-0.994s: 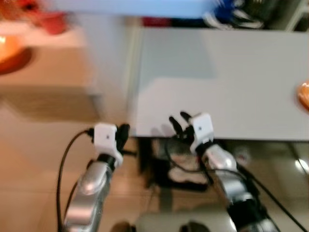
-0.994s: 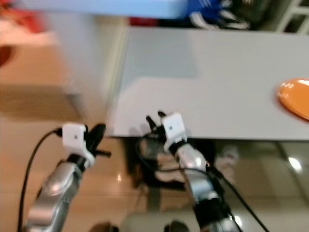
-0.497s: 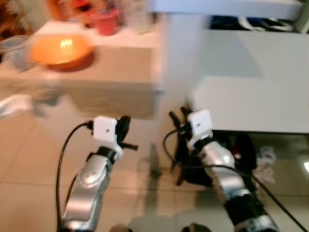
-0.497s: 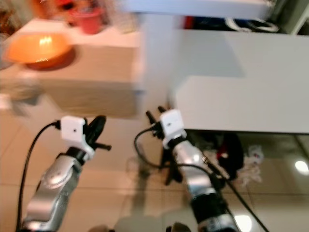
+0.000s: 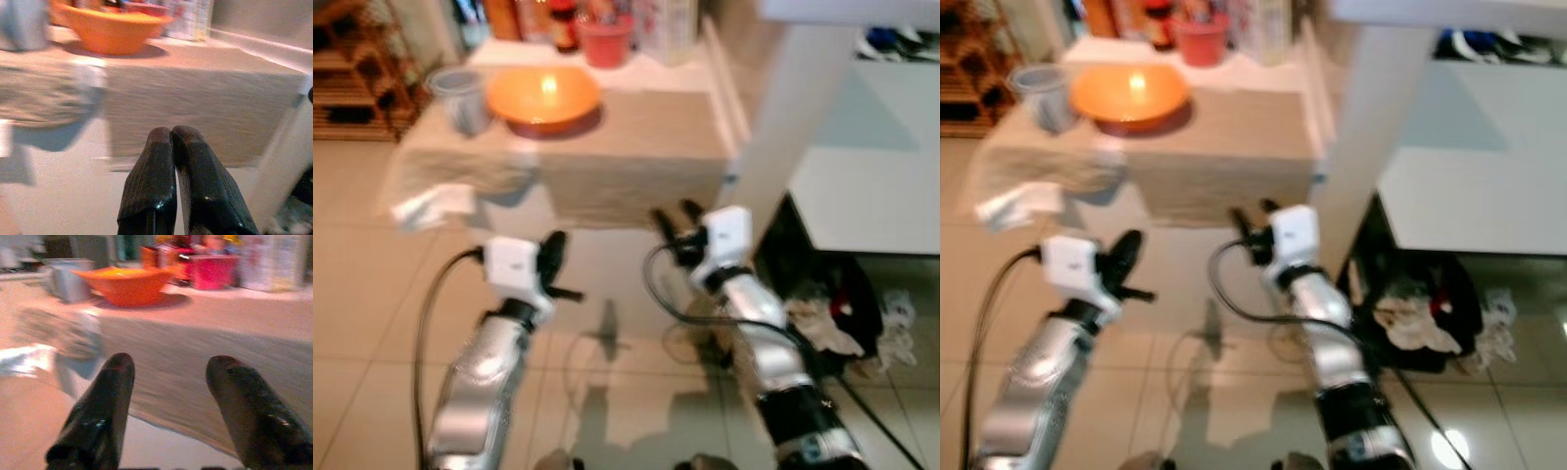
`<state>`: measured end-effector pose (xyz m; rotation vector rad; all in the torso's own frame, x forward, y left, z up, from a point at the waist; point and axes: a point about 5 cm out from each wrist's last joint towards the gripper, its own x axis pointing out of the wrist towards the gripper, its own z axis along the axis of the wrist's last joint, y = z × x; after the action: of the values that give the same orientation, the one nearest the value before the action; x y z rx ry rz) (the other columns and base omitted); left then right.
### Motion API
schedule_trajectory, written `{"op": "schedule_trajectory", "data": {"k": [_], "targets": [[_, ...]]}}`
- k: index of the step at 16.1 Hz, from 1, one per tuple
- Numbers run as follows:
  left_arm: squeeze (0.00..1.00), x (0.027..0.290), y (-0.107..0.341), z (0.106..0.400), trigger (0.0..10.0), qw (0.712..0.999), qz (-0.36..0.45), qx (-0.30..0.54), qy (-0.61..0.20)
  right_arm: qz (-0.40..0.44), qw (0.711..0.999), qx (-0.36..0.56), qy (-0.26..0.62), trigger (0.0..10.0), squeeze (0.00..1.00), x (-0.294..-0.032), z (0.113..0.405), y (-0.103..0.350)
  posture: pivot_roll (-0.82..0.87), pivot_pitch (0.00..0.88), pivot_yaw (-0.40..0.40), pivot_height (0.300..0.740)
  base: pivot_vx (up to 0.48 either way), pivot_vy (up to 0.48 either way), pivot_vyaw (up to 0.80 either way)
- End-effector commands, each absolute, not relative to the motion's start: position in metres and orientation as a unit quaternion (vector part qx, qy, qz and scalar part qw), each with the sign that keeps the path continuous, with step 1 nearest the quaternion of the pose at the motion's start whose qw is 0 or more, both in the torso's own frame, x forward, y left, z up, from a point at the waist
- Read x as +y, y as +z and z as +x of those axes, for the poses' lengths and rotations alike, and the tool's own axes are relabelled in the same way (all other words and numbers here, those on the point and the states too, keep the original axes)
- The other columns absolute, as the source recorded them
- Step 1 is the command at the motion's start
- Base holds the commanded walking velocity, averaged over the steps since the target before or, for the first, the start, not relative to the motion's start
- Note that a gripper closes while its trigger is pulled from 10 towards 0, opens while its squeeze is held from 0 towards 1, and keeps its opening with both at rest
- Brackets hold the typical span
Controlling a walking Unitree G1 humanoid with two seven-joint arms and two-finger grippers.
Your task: Setting the table
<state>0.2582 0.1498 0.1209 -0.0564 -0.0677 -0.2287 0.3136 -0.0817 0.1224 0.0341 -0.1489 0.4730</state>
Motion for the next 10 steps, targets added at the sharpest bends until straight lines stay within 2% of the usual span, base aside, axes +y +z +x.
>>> {"op": "schedule_trajectory", "data": {"k": [1, 2, 3, 5, 9, 10], "targets": [[0.00, 0.142, 0.131, 0.258, 10.0, 0.989, -0.030, -0.058, -0.131, 0.020, 0.972, -0.086, 0.220, 10.0, 1.00, -0.090, 0.318, 0.132, -0.09, 0.062, 0.020, 0.740, 0.480, 0.000, 0.00], [0.00, 0.142, 0.138, 0.260, 10.0, 0.988, -0.031, -0.072, -0.133, 0.016, 0.972, -0.095, 0.212, 10.0, 0.00, -0.089, 0.322, 0.142, -0.09, 0.062, 0.021, 0.740, 0.480, 0.000, 0.00], [0.00, 0.142, 0.144, 0.261, 10.0, 0.987, -0.029, -0.081, -0.135, 0.040, 0.969, -0.109, 0.219, 10.0, 0.00, -0.088, 0.325, 0.157, -0.09, 0.061, 0.019, 0.740, 0.480, 0.000, 0.00], [0.00, 0.138, 0.154, 0.261, 10.0, 0.984, -0.033, -0.100, -0.147, 0.074, 0.956, -0.147, 0.243, 10.0, 0.00, -0.083, 0.325, 0.180, -0.09, 0.061, 0.018, 0.740, 0.480, 0.000, -0.61], [0.00, 0.132, 0.182, 0.262, 10.0, 0.975, -0.040, -0.147, -0.162, 0.079, 0.928, -0.208, 0.299, 10.0, 0.00, -0.070, 0.317, 0.218, -0.10, 0.062, 0.016, 0.740, 0.480, 0.000, 0.00], [0.00, 0.132, 0.192, 0.264, 10.0, 0.973, -0.039, -0.165, -0.159, 0.045, 0.917, -0.219, 0.332, 10.0, 0.00, -0.065, 0.313, 0.225, -0.09, 0.063, 0.015, 0.740, 0.480, 0.000, 0.80]]}}
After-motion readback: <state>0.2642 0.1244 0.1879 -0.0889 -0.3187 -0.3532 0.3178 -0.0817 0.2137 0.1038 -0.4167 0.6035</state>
